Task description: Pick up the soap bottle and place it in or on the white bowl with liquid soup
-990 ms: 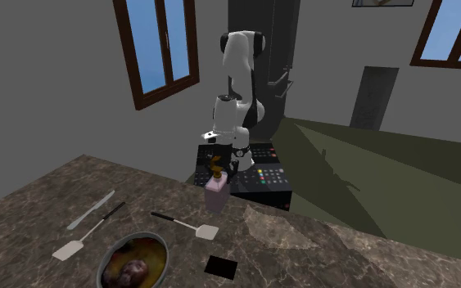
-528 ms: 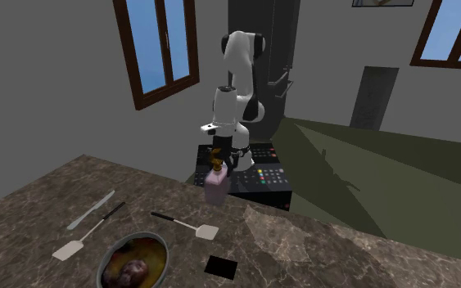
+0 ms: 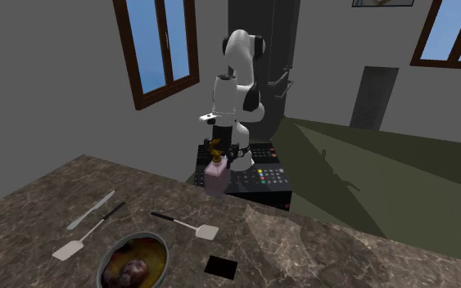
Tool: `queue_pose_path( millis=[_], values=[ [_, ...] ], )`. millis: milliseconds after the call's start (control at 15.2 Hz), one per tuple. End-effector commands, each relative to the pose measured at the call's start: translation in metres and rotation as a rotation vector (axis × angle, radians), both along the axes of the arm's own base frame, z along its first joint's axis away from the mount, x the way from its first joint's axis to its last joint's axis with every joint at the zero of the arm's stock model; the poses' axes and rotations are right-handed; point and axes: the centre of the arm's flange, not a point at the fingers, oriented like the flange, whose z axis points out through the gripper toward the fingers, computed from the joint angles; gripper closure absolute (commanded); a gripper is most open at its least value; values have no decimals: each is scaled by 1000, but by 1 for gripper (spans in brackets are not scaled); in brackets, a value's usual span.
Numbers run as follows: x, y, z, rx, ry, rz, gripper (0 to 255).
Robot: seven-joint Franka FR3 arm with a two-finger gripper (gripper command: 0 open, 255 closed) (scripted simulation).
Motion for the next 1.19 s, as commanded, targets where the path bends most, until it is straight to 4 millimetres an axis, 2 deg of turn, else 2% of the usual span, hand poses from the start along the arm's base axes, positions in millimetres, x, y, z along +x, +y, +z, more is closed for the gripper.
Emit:
queue_pose_path(
  millis=[0, 990, 1122],
  values=[
    [1, 0, 11, 0, 0, 0, 255],
    [1, 0, 88, 0, 0, 0, 255],
    [22, -16, 87, 0, 0, 0, 255]
  ],
)
